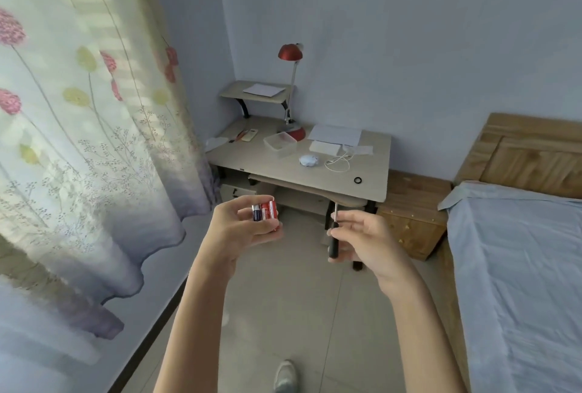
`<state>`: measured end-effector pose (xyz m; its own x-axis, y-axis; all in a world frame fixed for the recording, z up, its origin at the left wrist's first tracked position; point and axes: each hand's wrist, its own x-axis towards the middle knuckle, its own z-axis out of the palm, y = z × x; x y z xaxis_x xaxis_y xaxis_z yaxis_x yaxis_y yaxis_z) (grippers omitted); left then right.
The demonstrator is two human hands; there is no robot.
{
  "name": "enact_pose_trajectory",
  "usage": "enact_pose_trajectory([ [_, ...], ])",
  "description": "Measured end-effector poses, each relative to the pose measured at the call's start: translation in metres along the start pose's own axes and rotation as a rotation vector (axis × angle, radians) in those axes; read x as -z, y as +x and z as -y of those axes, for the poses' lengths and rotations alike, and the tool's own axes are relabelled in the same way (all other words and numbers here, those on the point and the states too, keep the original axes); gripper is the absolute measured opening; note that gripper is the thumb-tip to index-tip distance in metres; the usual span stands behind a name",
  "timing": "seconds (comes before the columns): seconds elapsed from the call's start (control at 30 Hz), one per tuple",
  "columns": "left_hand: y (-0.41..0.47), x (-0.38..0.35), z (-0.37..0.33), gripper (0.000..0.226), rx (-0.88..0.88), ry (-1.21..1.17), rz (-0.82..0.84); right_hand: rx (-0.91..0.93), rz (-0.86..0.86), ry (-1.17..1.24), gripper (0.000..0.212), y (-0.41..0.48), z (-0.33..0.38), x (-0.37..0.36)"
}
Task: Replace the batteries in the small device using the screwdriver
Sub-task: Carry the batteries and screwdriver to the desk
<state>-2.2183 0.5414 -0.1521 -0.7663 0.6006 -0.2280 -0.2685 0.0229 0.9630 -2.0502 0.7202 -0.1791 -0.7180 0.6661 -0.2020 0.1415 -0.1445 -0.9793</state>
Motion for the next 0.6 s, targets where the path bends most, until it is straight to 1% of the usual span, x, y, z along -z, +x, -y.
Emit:
enact_pose_trajectory([
  [0.3,0.175,-0.005,-0.066,0.047,-0.008,0.072,0.105,0.039,-0.073,0.023,0.034,0.158,0.058,-0.014],
  [0.43,0.242,-0.008,-0.081,0.046,-0.017,0.079,0.134,0.037,-0.101,0.043,0.032,0.214,0.07,-0.02],
  [0.6,0.316,-0.021,-0.085,0.046,0.02,0.082,0.151,-0.005,-0.149,0.034,0.029,0.28,0.075,-0.01],
])
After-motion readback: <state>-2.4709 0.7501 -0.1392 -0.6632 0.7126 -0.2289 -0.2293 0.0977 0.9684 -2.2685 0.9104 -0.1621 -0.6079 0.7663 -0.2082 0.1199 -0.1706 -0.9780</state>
